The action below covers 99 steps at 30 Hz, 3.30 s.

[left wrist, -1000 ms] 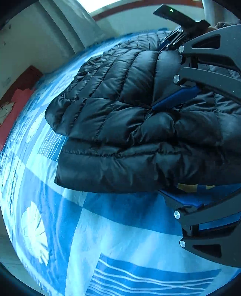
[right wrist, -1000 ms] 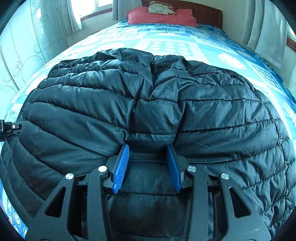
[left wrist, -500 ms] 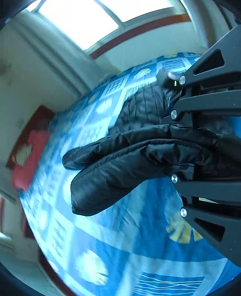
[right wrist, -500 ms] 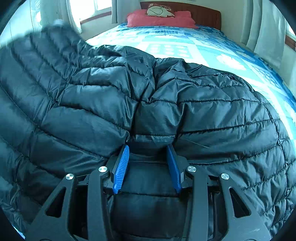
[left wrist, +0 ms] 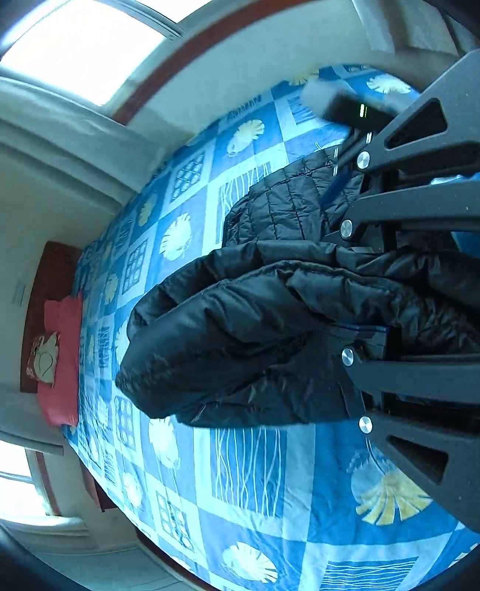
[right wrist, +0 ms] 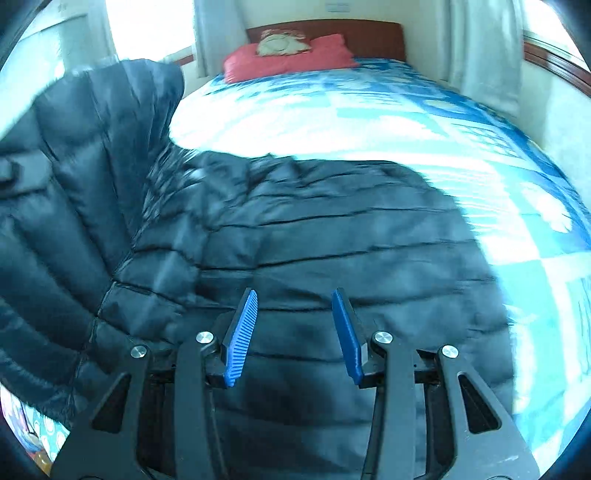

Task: Fold large clothes

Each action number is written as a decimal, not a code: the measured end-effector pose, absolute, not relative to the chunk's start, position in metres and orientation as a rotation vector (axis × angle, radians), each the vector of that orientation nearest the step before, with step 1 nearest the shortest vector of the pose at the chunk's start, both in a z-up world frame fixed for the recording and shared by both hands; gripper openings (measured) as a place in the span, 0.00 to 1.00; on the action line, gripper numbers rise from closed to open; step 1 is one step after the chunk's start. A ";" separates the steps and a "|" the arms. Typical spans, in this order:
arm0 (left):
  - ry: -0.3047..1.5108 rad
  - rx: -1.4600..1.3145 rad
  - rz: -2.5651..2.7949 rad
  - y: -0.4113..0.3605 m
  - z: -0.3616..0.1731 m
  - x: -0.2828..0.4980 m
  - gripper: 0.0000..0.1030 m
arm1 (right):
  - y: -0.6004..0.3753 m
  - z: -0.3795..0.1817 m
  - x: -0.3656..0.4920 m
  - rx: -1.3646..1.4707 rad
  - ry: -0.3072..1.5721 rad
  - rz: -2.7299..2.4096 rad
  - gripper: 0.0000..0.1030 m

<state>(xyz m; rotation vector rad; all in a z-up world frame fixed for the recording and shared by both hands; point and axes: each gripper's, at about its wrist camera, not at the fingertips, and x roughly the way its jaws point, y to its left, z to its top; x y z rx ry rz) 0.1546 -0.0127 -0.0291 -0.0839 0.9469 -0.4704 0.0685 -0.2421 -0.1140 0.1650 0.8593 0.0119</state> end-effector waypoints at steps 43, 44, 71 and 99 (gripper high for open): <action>0.989 0.103 -0.591 -0.206 -0.136 0.132 0.23 | -0.375 -0.139 -0.004 0.211 0.929 -0.271 0.52; 0.982 0.115 -0.589 -0.207 -0.134 0.130 0.23 | -0.375 -0.139 -0.005 0.209 0.928 -0.274 0.52; 0.847 0.185 -0.622 -0.172 -0.049 0.048 0.66 | -0.366 -0.104 -0.028 0.201 0.856 -0.280 0.52; 0.871 0.001 -0.319 -0.019 -0.076 0.116 0.66 | -0.269 -0.071 0.041 0.100 0.841 -0.127 0.59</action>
